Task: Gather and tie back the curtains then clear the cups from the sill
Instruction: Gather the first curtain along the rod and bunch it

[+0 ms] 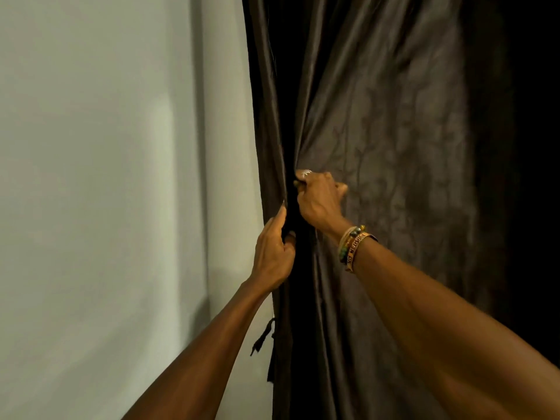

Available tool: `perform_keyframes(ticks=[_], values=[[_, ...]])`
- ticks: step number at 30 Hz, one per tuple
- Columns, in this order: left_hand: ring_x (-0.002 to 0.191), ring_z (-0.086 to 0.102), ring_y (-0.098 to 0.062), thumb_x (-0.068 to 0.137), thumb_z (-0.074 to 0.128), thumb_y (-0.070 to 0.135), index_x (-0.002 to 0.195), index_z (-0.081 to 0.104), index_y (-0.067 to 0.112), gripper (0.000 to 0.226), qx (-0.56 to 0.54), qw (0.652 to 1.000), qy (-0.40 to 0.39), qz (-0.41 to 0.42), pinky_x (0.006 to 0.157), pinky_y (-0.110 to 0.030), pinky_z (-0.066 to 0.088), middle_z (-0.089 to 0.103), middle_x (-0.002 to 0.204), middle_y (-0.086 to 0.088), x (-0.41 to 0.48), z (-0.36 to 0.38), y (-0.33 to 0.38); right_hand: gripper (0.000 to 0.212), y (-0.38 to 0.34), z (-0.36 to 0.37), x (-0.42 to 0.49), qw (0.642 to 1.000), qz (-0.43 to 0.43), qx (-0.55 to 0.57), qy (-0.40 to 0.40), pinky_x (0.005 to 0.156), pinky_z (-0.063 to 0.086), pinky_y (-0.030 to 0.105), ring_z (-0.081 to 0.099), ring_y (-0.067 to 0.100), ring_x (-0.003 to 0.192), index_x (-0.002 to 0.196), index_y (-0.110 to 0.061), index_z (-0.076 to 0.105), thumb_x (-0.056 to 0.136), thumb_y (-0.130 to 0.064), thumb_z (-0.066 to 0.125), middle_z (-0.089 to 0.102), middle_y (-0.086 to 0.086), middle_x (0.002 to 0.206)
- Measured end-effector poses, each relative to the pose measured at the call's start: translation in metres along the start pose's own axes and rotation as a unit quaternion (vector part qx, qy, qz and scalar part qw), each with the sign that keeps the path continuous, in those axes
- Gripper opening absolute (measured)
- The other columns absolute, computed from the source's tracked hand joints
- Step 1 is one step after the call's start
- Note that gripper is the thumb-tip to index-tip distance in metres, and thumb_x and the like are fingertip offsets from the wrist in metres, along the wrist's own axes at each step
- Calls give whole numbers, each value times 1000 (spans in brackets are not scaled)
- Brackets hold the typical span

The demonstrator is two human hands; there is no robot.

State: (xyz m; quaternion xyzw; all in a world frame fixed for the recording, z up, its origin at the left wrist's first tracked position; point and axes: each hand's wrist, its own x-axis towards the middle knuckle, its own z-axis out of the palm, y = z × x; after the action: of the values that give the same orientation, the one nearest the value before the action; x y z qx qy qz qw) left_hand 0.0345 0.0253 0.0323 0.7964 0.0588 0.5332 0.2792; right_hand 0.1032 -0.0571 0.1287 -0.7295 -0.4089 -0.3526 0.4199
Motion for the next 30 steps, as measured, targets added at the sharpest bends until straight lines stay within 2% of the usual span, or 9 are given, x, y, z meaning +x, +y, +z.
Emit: perform_keyframes(ticks=[4, 7, 9, 12, 15, 18, 21, 25, 30], values=[[129, 47, -11, 100, 49, 7, 153, 30, 21, 58, -62, 997, 33, -18, 103, -11, 32, 47, 142, 4, 0, -6, 10, 32, -27, 1, 7, 986, -16, 141, -86, 100, 46, 49, 62, 29, 110, 106, -17, 70, 89, -8, 44, 70, 7, 113], [109, 45, 4, 93, 63, 32, 151, 32, 21, 66, -59, 997, 50, -20, 93, -8, 36, 39, 130, 5, -3, -12, 18, 27, -34, -9, 7, 943, 26, 301, -137, 71, 57, 26, 68, 9, 76, 95, -15, 71, 94, -1, 47, 71, 1, 88], [112, 41, 2, 81, 76, 47, 148, 33, 18, 85, -33, 997, 63, -26, 88, -9, 35, 34, 135, 2, -5, -10, 24, 29, -36, -21, 4, 924, 49, 343, -162, 50, 43, 13, 56, -2, 50, 80, -18, 65, 97, -1, 48, 63, -9, 66], [120, 49, -10, 93, 65, 32, 142, 39, 14, 58, -32, 993, 113, -31, 94, -19, 41, 48, 135, 3, -7, -2, 29, 24, -30, -34, -2, 925, 39, 349, -149, 56, 42, 28, 52, 12, 55, 71, -13, 59, 94, -9, 52, 57, -1, 62], [104, 64, -22, 101, 52, 24, 122, 57, 8, 27, -16, 989, 139, -51, 86, -26, 52, 64, 112, -2, -7, 3, 17, 19, -10, -43, -10, 946, 38, 319, 40, 67, 46, 21, 58, -2, 65, 84, -24, 67, 97, -33, 55, 62, -18, 66], [106, 63, -28, 101, 52, 30, 123, 58, 3, 36, -39, 981, 163, -97, 94, -44, 53, 66, 115, -11, -11, 3, 9, 35, 25, -63, -23, 926, 69, 206, 309, 92, 40, 31, 59, 11, 98, 119, -22, 60, 98, -46, 47, 63, -9, 101], [108, 61, -24, 101, 52, 31, 125, 57, 1, 39, -20, 985, 147, -91, 98, -38, 51, 63, 118, -6, -14, 3, 14, 47, 68, -83, -30, 915, 116, 74, 380, 104, 21, 38, 45, 21, 124, 127, -19, 55, 95, -51, 43, 51, 3, 133], [110, 61, -32, 101, 52, 32, 125, 56, -1, 41, -10, 987, 134, -88, 98, -47, 52, 62, 120, -16, -16, 10, 19, 89, 115, -107, -42, 909, 265, 8, 321, 116, 13, 50, 25, 30, 145, 149, -14, 35, 83, -72, 45, 31, 9, 156], [132, 47, -29, 101, 52, 21, 143, 43, 1, 47, -18, 990, 114, -82, 108, -25, 31, 51, 142, -15, -20, 18, 28, 100, 127, -107, -49, 963, 222, 107, 114, 107, 45, 48, 54, 23, 125, 149, -20, 37, 75, -84, 54, 54, 5, 140]])
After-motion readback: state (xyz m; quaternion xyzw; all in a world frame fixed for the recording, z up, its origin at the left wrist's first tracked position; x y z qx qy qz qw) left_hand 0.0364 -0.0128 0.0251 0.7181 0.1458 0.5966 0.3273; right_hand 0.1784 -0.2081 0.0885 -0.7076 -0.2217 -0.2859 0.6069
